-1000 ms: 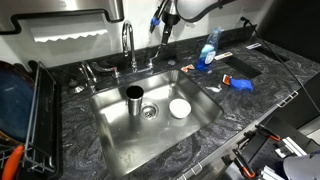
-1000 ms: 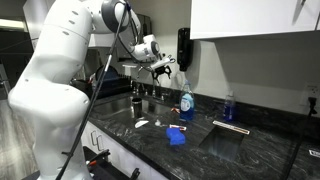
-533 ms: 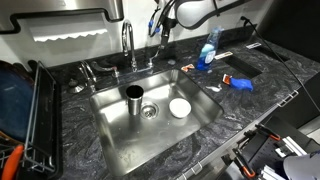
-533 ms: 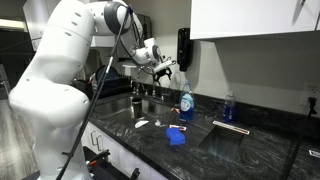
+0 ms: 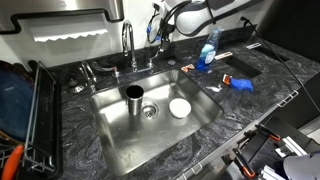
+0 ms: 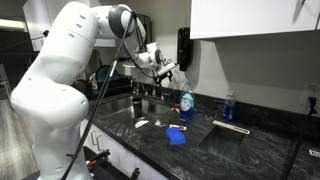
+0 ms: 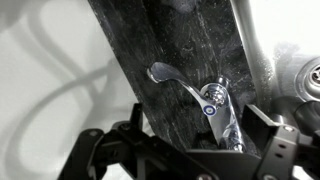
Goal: Put the silver cup under the faucet head, open the tap using the faucet handle on the right and then close it
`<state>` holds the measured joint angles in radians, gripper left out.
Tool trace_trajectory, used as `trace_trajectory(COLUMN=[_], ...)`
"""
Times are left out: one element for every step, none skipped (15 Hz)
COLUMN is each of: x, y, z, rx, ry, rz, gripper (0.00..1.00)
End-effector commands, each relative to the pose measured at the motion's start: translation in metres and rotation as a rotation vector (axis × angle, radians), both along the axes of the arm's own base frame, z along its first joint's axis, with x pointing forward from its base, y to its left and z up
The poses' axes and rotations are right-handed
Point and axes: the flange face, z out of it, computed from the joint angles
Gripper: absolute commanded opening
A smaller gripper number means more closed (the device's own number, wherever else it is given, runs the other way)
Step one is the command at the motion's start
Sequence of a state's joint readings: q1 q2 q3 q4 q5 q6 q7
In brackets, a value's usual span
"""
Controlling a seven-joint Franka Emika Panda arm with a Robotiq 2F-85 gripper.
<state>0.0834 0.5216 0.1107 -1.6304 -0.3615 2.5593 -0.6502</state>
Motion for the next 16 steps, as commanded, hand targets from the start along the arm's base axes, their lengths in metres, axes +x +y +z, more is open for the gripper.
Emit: trace_trajectory(x=[0.006,0.007,0.008,0.009,0.011,0.012,0.013,0.014,0.015,0.016,0.017,0.019,0.02,0.022,0.023,0.025], y=[-0.013,-0.017,-0.02,-0.024,-0.027,-0.027,-0.027,-0.026,-0.026,-0.026,-0.026,-0.026,-0.026,-0.026,-0.027,-0.028], z=[-0.01,-0.013,-0.018,-0.022,-0.025,-0.027,-0.029,-0.031,-0.034,-0.036,-0.038,-0.041,-0.044,-0.048,-0.05,-0.053], rx=[-0.003,-0.013,-0.022,-0.029,-0.034,-0.037,-0.035,-0.034,-0.036,-0.037,-0.035,-0.029,-0.027,-0.023,-0.021,-0.019], ry=[-0.005,0.006,0.018,0.026,0.027,0.028,0.028,0.028,0.024,0.018,0.013,0.006,0.003,0.001,-0.001,-0.003], rz=[0.09,0.1,0.106,0.111,0.116,0.121,0.127,0.135,0.143,0.149,0.157,0.172,0.185,0.199,0.208,0.219], gripper=[1.0,1.0,1.0,1.0,1.0,1.0,1.0,1.0,1.0,1.0,1.0,1.0,1.0,1.0,1.0,1.0])
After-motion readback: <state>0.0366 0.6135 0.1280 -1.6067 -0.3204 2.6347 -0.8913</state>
